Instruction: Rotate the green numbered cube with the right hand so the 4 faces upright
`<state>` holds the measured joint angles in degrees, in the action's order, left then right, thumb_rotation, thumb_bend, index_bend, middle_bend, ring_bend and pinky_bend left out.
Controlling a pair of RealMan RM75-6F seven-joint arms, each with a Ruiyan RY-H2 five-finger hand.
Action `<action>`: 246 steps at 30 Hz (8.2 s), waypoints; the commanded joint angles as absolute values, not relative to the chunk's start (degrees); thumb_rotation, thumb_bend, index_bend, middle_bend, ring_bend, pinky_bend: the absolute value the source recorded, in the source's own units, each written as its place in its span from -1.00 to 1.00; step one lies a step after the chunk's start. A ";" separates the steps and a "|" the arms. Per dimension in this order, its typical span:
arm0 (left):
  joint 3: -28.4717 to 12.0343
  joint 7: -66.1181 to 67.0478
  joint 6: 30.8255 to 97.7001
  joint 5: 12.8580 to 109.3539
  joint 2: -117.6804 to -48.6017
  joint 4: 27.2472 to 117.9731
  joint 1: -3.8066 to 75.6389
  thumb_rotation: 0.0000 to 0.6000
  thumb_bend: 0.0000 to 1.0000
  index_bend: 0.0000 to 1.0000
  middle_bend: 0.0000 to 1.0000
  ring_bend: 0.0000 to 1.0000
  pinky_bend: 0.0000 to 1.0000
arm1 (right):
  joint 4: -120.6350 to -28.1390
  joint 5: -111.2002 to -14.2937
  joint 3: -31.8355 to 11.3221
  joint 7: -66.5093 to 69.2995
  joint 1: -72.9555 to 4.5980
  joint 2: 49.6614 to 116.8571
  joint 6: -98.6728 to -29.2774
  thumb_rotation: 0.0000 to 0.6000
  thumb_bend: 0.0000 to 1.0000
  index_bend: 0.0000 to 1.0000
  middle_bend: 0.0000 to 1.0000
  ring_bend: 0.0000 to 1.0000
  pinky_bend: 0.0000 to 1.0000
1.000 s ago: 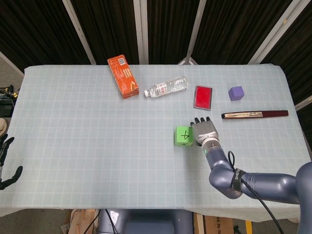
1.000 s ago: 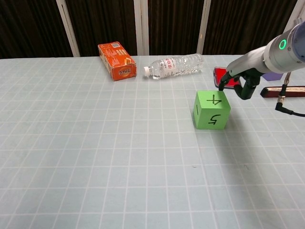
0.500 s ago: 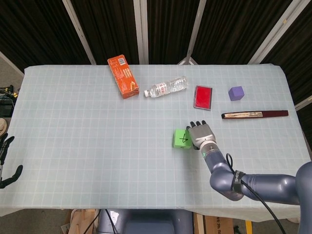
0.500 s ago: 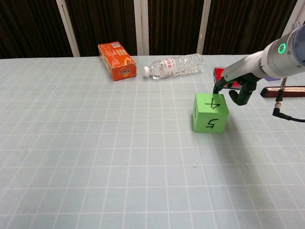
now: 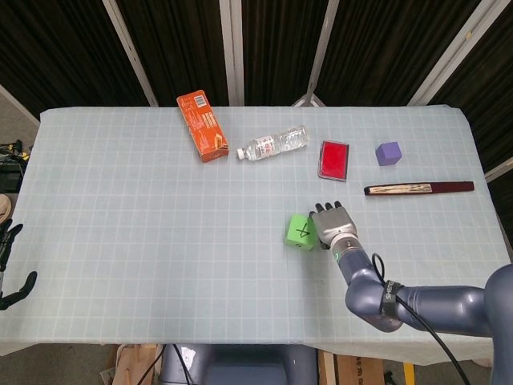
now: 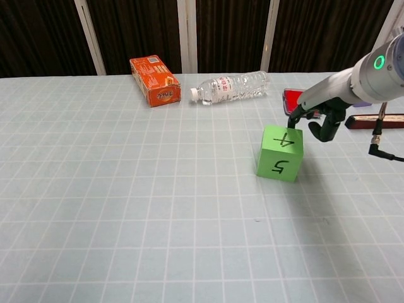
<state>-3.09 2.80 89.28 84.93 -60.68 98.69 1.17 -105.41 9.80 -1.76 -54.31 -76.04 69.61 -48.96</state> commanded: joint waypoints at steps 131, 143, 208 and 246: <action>-3.07 2.15 89.30 85.39 -61.01 98.61 1.36 1.00 -0.12 -0.83 -1.00 -1.00 -0.93 | -106.92 -30.36 -0.08 12.62 -82.00 63.97 -9.11 1.00 0.78 -0.63 -0.77 -0.58 -0.77; -3.08 2.14 89.45 85.46 -61.07 98.61 1.32 1.00 -0.12 -0.83 -1.00 -1.00 -0.93 | -105.74 -31.75 0.30 16.26 -82.01 65.81 -11.35 1.00 0.78 -0.63 -0.77 -0.58 -0.74; -2.56 2.36 90.04 86.86 -61.34 98.74 1.19 1.00 -0.12 -0.83 -1.00 -1.00 -0.92 | -114.75 -46.36 5.36 10.29 -65.71 43.44 -27.59 1.00 0.78 -0.63 -0.77 -0.57 -0.75; -1.08 2.05 92.46 93.20 -63.15 96.13 1.43 1.00 -0.12 -0.83 -1.00 -1.00 -0.93 | -91.08 -87.90 11.11 -11.04 -11.51 65.97 -102.62 1.00 0.55 -0.76 -0.81 -0.89 -1.00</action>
<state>-0.98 2.17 92.34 93.28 -63.07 96.24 1.51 -91.17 -88.15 11.52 -10.68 -11.90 65.93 -102.71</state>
